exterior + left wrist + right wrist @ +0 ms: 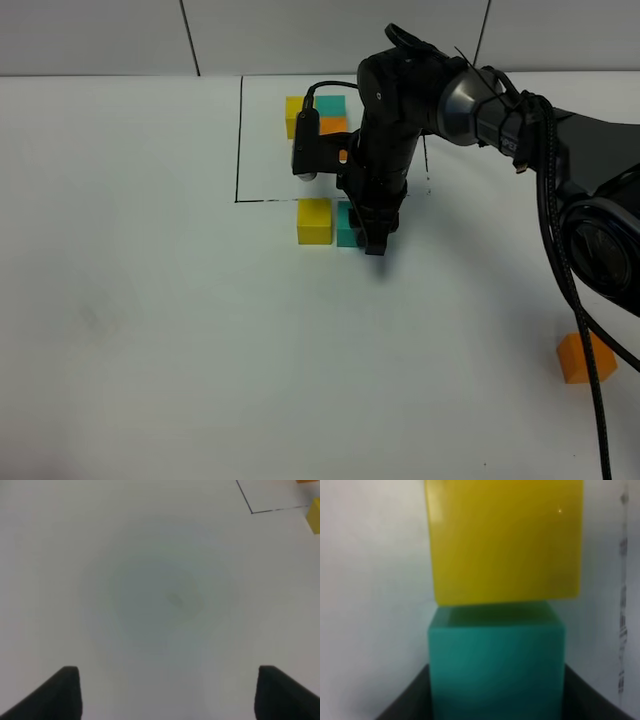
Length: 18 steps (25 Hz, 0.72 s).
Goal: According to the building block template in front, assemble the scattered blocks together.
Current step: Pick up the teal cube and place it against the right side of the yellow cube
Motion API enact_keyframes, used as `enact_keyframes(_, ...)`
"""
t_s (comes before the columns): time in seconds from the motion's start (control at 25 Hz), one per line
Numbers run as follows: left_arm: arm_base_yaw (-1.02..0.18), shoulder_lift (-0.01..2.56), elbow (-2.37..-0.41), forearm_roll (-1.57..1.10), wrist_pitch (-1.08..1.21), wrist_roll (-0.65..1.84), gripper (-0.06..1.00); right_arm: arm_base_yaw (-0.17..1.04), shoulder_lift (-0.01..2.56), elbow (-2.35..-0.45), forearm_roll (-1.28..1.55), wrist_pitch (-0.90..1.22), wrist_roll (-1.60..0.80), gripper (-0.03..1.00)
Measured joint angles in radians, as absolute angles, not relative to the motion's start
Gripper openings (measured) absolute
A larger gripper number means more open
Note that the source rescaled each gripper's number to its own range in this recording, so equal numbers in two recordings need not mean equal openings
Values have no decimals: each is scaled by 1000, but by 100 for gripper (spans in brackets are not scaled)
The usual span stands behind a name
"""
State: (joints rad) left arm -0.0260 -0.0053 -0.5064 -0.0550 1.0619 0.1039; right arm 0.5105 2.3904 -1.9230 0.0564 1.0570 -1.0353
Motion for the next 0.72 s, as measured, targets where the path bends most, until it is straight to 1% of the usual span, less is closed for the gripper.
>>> enact_keyframes(0.72, -26, -5, -506, -55, 1062, 104, 64, 520, 2408, -1929, 56, 1033, -1035, 0)
